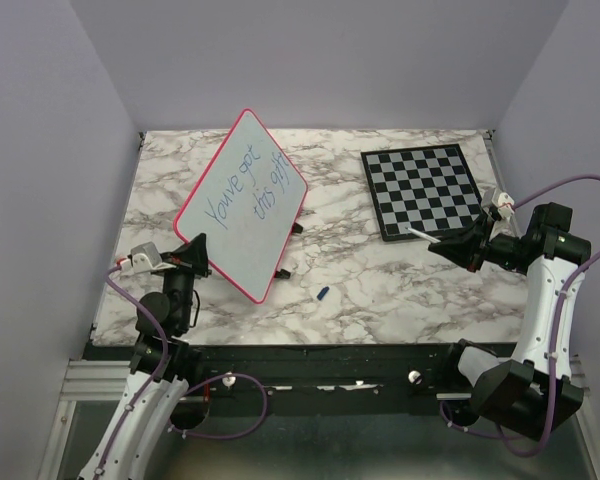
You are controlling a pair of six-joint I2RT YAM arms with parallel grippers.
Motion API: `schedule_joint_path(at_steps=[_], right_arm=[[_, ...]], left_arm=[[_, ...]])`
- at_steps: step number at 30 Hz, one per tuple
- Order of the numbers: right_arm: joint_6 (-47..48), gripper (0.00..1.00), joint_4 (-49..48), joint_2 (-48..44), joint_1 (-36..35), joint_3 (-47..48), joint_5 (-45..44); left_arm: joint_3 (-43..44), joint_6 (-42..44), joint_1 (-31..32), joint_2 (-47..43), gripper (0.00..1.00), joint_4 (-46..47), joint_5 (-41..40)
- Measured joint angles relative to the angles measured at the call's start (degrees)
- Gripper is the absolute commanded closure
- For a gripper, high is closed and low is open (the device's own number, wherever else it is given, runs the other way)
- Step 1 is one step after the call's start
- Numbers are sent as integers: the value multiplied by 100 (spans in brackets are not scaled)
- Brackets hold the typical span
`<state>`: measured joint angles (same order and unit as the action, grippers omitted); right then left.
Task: Write a sentence on the whiteboard
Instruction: Put down the whiteboard on the whiteboard stand.
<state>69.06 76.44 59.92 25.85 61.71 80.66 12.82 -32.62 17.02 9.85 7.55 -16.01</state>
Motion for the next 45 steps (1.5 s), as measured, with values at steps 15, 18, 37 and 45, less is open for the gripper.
schedule_joint_path(at_steps=[15, 18, 37, 45], right_arm=[[-2, 99, 0, -149, 0, 0, 2], [-2, 100, 0, -208, 0, 0, 2], [-4, 99, 2, -295, 0, 0, 4], [-4, 99, 9, -214, -87, 15, 28]], left_arm=[[-323, -208, 144, -68, 100, 313, -382], [-321, -205, 149, -74, 100, 306, -385], [-72, -282, 177, -680, 98, -658, -457], [-57, -284, 177, -776, 97, -769, -459]])
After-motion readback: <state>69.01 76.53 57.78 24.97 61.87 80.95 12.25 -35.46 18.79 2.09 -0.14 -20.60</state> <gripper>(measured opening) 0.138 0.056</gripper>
